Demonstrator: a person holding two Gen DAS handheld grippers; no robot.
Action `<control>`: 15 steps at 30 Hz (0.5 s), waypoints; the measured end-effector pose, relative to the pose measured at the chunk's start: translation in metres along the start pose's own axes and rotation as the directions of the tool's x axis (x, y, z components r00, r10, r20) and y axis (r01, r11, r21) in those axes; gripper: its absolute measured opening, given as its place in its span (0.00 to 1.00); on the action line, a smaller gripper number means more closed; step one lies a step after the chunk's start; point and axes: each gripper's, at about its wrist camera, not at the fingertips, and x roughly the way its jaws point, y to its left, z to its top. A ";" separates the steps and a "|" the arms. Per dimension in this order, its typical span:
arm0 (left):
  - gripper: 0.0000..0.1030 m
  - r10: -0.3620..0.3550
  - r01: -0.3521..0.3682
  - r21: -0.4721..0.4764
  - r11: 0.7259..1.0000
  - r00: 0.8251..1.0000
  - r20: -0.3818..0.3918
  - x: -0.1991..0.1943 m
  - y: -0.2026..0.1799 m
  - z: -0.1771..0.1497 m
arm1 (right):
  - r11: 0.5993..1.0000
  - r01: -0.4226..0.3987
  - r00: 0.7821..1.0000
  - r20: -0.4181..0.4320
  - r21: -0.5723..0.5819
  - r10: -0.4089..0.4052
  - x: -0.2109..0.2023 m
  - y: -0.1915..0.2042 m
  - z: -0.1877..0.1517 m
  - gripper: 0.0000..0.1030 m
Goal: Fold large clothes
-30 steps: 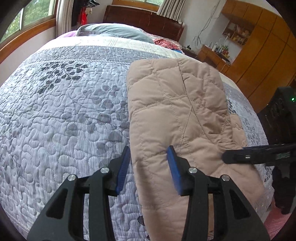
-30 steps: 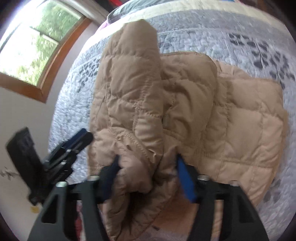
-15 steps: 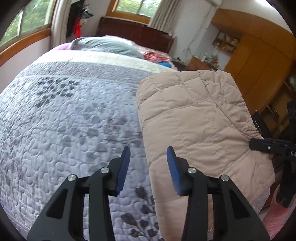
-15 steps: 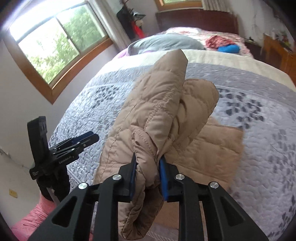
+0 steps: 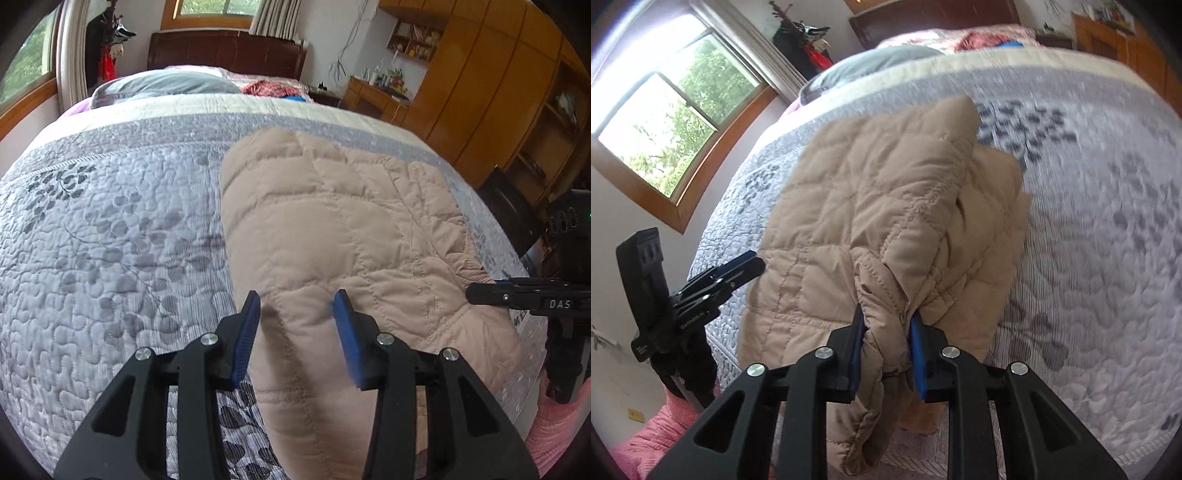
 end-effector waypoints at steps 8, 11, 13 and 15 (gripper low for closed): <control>0.47 -0.011 0.011 -0.013 1.000 0.999 -0.036 0.026 0.007 -0.013 | 0.999 -0.020 1.000 -0.010 0.039 0.021 0.035 -0.027 -0.017 0.27; 0.48 -0.005 0.004 -0.016 1.000 0.999 -0.033 0.028 0.007 -0.015 | 0.998 -0.032 0.999 -0.004 0.057 0.032 0.039 -0.032 -0.020 0.28; 0.48 -0.006 0.006 -0.022 1.000 0.999 -0.037 0.027 0.007 -0.013 | 0.999 -0.021 1.000 0.002 0.049 0.021 0.035 -0.028 -0.019 0.31; 0.48 -0.021 0.019 -0.040 0.999 0.999 -0.046 0.018 0.010 -0.009 | 0.999 -0.005 1.000 0.017 0.036 0.004 0.024 -0.024 -0.019 0.36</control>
